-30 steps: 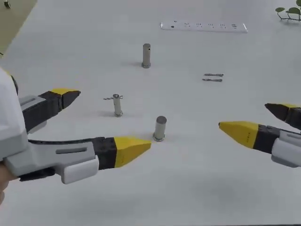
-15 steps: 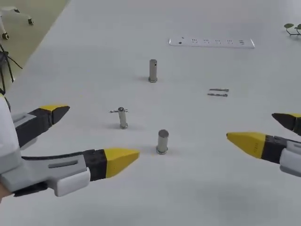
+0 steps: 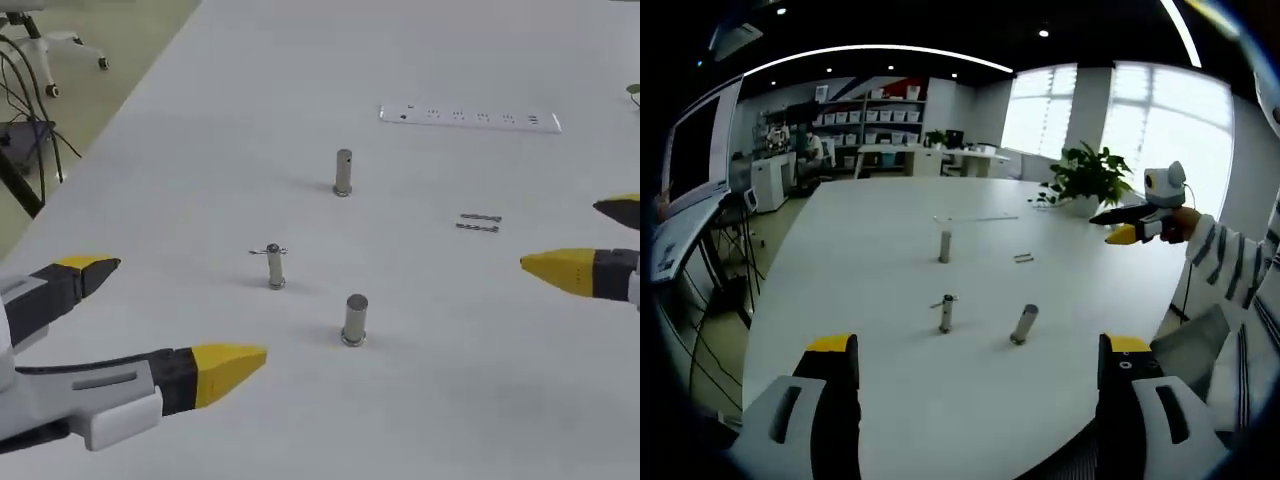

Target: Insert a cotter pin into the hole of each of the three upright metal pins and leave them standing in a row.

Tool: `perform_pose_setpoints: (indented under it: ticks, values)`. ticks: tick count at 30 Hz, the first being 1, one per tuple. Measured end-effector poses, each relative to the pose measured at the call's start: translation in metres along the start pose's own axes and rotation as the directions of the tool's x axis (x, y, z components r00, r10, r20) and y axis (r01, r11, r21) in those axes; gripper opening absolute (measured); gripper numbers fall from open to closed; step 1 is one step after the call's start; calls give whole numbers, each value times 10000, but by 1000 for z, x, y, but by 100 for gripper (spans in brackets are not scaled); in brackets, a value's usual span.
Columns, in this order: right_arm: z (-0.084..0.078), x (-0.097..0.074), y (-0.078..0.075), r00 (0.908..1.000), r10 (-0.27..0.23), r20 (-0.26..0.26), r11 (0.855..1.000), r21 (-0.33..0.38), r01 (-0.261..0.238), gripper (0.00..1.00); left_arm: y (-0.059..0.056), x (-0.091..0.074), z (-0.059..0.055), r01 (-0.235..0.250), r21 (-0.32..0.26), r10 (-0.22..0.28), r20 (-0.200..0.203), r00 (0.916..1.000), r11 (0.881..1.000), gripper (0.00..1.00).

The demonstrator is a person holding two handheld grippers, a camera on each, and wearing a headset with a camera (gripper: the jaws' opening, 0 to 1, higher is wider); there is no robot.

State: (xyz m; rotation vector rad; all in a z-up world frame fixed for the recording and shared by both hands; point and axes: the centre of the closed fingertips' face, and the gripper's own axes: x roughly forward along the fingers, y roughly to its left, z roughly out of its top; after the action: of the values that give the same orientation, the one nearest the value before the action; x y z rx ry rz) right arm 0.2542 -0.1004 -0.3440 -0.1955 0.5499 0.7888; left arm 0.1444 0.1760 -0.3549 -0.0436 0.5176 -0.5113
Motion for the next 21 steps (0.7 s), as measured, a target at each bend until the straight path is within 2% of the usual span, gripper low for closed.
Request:
perform_pose_setpoints:
  ticks: [6, 11, 12, 14, 16, 18, 19, 21]
  values:
    - [9, 12, -10, 9960, 403, -801, 9904, -1286, -504, 65, -2, -4, -4, -191, -42, 191, -8, 9998, 9998, 99]
    - [8, 25, -15, 9823, 708, -1734, 9646, -2388, -1116, 57, -3, -5, -6, -310, -124, 310, -45, 9995, 9994, 99]
    - [7, 28, -17, 9776, 783, -1955, 9536, -2712, -1306, 56, -3, -6, -6, -333, -131, 332, -56, 9994, 9994, 99]
    - [2, 35, -22, 9669, 867, -2400, 9407, -2999, -1587, 53, -3, -6, -6, -391, -129, 390, -59, 9992, 9992, 99]
    - [0, 39, -24, 9593, 973, -2652, 9270, -3266, -1844, 49, -3, -7, -6, -436, -148, 435, -37, 9990, 9989, 99]
    - [0, 46, -30, 9565, 852, -2789, 9112, -3666, -1880, 41, -4, -7, -5, -457, -206, 456, -32, 9990, 9987, 99]
    - [0, 49, -33, 9563, 785, -2817, 9089, -3738, -1847, 38, -4, -8, -5, -467, -248, 467, -27, 9989, 9986, 99]
    - [-3, 56, -41, 9497, 805, -3028, 9023, -3827, -1985, 31, -5, -9, -4, -498, -315, 500, 50, 9987, 9983, 99]
